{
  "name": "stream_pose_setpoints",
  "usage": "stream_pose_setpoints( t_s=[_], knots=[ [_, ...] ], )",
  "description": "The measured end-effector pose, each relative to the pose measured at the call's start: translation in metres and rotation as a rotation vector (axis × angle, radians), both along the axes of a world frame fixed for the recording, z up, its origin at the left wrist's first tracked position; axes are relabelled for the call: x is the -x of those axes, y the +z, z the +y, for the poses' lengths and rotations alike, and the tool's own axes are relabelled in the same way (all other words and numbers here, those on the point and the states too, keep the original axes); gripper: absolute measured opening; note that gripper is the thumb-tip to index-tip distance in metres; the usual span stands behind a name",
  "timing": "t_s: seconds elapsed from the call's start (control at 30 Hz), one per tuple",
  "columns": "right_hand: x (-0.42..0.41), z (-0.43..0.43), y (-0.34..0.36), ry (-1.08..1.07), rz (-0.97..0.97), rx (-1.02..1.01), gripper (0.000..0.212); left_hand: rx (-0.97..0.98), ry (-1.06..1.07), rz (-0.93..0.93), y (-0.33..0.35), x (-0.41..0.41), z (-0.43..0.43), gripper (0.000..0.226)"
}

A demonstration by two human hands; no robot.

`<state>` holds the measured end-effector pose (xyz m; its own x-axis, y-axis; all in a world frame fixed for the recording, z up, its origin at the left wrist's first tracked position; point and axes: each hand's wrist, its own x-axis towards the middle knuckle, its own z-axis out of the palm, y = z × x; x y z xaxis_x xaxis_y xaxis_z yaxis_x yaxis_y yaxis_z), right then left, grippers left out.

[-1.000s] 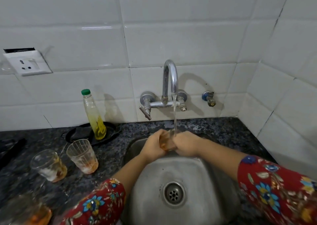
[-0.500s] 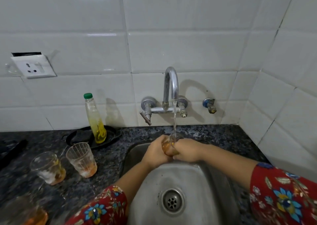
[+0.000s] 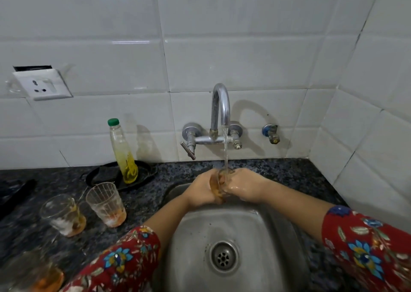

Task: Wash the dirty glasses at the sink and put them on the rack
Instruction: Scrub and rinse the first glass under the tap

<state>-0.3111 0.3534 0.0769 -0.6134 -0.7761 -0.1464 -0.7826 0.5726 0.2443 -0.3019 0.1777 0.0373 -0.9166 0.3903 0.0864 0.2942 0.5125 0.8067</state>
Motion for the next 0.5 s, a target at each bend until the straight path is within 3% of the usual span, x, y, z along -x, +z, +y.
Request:
stream_pose_setpoints(
  t_s=[0.1,0.17,0.23,0.27,0.33,0.4,0.43,0.5],
  knots=[
    [-0.007,-0.019,-0.005,-0.305,-0.364,0.101,0.016,0.062,0.222,0.100,-0.011,-0.010,0.017,0.049],
    [-0.004,-0.019,-0.008,-0.326,-0.468,0.179,0.018,0.000,0.288,0.148,-0.019,-0.013,0.020,0.055],
    [-0.006,-0.011,0.000,-0.137,-0.268,0.161,0.015,-0.099,0.180,0.036,-0.019,-0.010,0.011,0.056],
    [-0.005,-0.007,-0.002,0.046,-0.053,0.173,0.018,-0.083,0.096,-0.002,-0.016,-0.008,0.005,0.057],
    [-0.003,-0.003,-0.007,0.203,0.111,0.209,0.018,0.037,0.014,0.002,-0.012,-0.005,0.001,0.056],
    [-0.007,-0.010,-0.016,-0.009,-0.002,0.112,0.019,0.136,0.102,0.052,-0.011,-0.010,0.007,0.048],
    [-0.013,-0.016,-0.019,-0.231,-0.168,0.106,0.023,0.202,0.159,0.108,-0.011,-0.012,0.011,0.048],
    [-0.023,-0.028,-0.022,-0.536,-0.525,0.357,0.026,0.349,0.224,0.208,-0.014,-0.017,0.014,0.054]
  ],
)
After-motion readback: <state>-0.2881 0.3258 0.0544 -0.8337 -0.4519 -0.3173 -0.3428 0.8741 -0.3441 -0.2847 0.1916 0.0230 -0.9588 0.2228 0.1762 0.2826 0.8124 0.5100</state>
